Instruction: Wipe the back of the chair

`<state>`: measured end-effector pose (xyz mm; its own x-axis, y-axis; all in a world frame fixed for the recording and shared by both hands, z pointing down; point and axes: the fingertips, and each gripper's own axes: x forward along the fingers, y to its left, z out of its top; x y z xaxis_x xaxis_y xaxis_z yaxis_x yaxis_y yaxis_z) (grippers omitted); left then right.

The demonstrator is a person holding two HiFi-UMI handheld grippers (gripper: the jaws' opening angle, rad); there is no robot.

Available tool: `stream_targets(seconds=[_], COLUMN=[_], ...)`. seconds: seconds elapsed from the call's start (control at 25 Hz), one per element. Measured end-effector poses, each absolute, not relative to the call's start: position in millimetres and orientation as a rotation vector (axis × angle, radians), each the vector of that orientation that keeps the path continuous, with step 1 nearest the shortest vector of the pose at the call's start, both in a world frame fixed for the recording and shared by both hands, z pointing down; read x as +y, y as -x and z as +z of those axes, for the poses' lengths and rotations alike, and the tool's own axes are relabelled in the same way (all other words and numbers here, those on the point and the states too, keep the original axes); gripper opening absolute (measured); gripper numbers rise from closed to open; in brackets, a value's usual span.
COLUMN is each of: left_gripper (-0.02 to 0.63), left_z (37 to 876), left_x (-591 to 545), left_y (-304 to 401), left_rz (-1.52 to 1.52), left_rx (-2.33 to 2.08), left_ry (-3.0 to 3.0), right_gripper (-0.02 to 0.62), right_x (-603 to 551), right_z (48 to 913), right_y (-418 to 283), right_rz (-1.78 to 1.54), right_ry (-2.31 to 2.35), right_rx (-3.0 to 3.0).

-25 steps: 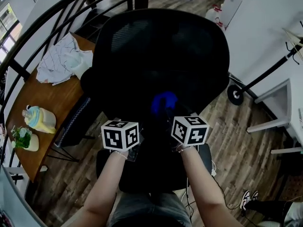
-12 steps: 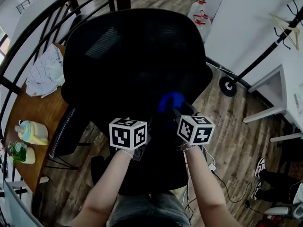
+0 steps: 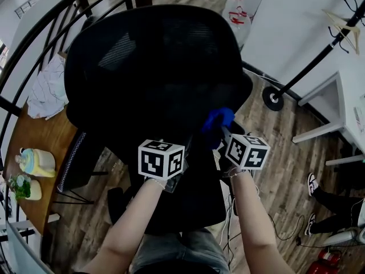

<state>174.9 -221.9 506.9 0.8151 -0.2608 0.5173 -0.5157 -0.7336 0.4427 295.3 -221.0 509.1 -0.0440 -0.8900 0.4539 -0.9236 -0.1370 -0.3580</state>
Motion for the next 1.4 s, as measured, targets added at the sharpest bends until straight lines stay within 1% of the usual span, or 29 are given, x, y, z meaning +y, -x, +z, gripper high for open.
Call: stream_targets(seconds=[0.4, 0.6, 0.88, 1.24, 1.4], left_gripper=[0.037, 0.038, 0.037, 0.038, 0.038], left_z=[514, 524, 544, 551, 552], left_x=[-218, -212, -201, -204, -208], left_y=[-155, -124, -59, 31, 64], left_rz=[0.581, 0.572, 0.539, 0.47, 0.443], left_rx=[-0.621, -0.673, -0.787, -0.975, -1.041], left_ry=[-2.375, -2.331, -2.23, -2.12, -2.081], right_gripper=[0.14, 0.138, 0.132, 0.132, 0.132], right_x=[-194, -174, -169, -195, -212], right_z=[512, 507, 520, 532, 532], right_y=[-335, -315, -222, -81, -29], right_rz=[0.959, 0.961, 1.022, 1.045, 1.029], right_ry=[-2.283, -2.275, -2.085, -1.716, -1.587], right_rx=[-1.879, -1.918, -2.06, -2.28, -2.353])
